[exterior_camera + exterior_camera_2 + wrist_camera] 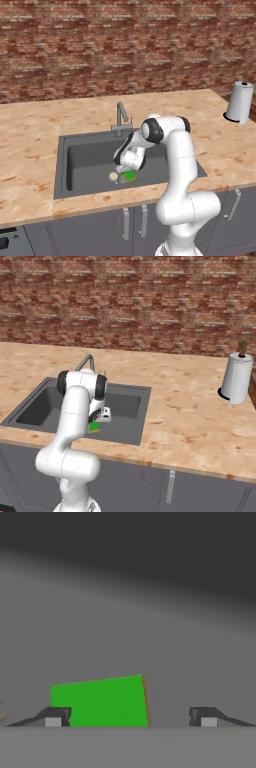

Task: Pick up the sponge and dish brush from the sink, and place them back in the cabinet, and close the cabinet door.

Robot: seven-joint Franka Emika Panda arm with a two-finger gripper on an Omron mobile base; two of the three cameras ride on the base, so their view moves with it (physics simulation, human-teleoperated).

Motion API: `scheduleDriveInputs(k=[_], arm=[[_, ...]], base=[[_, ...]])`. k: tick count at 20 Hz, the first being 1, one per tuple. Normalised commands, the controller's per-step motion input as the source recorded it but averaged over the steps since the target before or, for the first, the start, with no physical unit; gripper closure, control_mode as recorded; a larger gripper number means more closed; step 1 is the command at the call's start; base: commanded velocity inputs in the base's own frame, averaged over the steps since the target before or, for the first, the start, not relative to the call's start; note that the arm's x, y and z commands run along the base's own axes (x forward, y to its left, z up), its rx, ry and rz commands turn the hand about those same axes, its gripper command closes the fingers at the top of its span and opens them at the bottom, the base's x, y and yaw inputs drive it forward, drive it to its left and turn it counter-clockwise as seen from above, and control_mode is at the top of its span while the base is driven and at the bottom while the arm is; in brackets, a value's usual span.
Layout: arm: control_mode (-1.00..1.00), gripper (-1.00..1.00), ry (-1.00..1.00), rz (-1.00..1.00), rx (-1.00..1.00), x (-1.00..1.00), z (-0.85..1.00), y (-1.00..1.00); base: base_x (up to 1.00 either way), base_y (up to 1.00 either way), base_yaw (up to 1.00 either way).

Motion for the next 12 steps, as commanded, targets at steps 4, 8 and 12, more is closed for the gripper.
scheduleDriveInputs(k=[4,8,12], arm=[[-1.00,-1.00,0.00,0.00,-0.06,-0.12,0.00,0.12],[-1.00,-1.00,0.00,0.00,-0.03,-0.13,-0.01,0.17],[-1.00,-1.00,0.03,0.00,-0.02,-0.08,-0.09,0.18]], base=[[0.00,0.00,0.00],[0.00,0.00,0.00],[0.00,0.00,0.00]])
